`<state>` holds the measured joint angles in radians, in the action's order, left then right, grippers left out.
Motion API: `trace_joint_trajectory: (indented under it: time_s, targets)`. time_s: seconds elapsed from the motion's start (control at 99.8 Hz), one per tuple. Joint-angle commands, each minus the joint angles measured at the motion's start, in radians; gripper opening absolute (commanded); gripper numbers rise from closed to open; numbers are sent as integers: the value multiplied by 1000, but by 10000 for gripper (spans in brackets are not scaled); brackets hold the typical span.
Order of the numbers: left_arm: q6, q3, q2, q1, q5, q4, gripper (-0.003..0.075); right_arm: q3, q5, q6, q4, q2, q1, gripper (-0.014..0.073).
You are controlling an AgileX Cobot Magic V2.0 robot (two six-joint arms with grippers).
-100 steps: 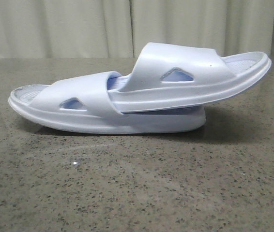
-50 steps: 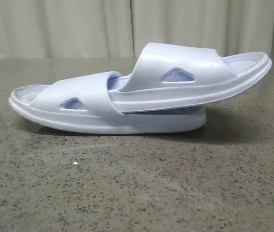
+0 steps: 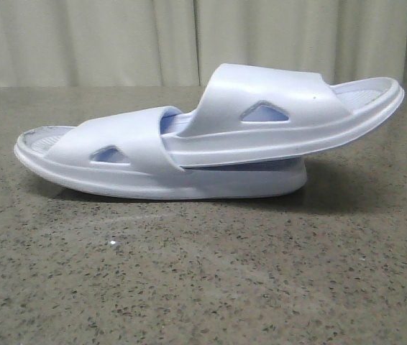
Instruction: Insert blue slippers together front up
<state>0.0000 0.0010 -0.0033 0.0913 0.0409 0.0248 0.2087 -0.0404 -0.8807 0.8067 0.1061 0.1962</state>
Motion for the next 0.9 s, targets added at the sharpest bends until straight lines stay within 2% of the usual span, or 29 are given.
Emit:
trace_joint_trajectory:
  time_s: [0.0,0.19,0.892]
  targets:
    - [-8,9,-31,8,-66,-1,16,25,-51,-15,-6,10,-5,-107]
    - [-8,9,-31,8,-65,-55,16,25,-51,-15,-6,10,-5,-107]
    - [-8,9,-31,8,-65,-55,16,25,-51,-15,-6,10,-5,-107]
